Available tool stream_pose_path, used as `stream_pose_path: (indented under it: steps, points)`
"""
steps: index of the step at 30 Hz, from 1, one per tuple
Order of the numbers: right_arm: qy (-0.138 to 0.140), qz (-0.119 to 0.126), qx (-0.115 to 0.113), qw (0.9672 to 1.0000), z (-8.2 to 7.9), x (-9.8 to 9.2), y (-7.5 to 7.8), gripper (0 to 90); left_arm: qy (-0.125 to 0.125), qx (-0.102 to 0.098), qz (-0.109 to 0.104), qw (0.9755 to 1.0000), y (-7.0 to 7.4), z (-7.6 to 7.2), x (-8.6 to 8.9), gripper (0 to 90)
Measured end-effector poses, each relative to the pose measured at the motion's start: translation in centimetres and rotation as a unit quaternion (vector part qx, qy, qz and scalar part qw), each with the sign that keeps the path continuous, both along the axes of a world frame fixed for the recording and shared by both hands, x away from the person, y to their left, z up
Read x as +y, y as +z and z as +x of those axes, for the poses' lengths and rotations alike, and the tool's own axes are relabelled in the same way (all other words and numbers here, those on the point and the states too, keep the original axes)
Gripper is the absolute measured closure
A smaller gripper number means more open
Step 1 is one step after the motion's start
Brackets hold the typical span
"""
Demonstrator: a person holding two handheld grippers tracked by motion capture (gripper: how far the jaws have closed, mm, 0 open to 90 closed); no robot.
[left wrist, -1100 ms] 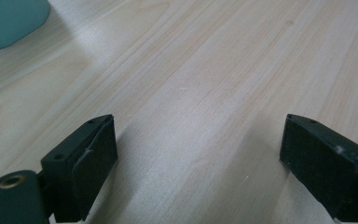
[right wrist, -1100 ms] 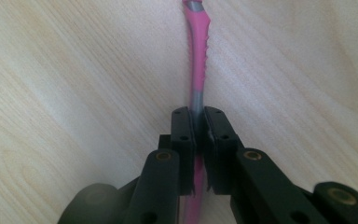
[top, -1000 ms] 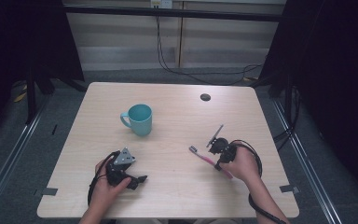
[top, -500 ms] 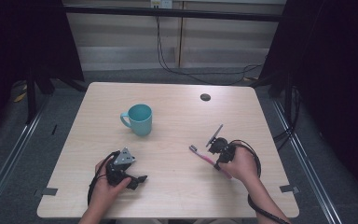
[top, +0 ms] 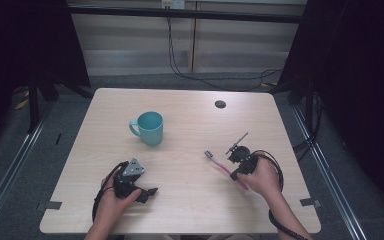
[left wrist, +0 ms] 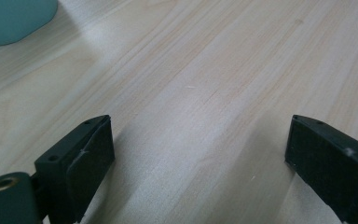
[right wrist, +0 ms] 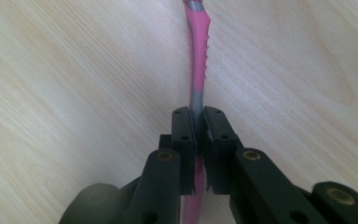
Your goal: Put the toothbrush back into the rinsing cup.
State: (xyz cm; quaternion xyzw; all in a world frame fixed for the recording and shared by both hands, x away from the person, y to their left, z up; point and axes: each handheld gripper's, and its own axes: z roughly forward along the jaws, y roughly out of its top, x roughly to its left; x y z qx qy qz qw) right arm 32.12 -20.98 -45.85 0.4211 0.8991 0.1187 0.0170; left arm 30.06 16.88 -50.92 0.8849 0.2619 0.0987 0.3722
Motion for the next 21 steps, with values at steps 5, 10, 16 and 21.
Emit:
stream_pose_path:
  steps: [5,10,16,21]
  points:
    - [-0.004,0.011,-0.009,0.9999,-0.2,-0.1,0.4,84.4,0.003,-0.001,0.001,1.0,0.0,0.0,0.0,7.0]
    - [-0.006,0.022,-0.014,0.9997,-0.4,-0.1,0.6,84.4,0.007,-0.004,0.006,0.9999,0.0,0.0,0.0,5.8]
    - [-0.004,0.028,-0.023,0.9993,-0.4,0.3,1.1,84.3,0.002,0.004,0.005,1.0,-0.2,0.0,-0.5,0.0]
    - [-0.008,0.038,-0.027,0.9989,-0.5,0.3,1.3,84.3,0.0,0.007,0.006,1.0,-0.1,0.0,-0.4,0.0]
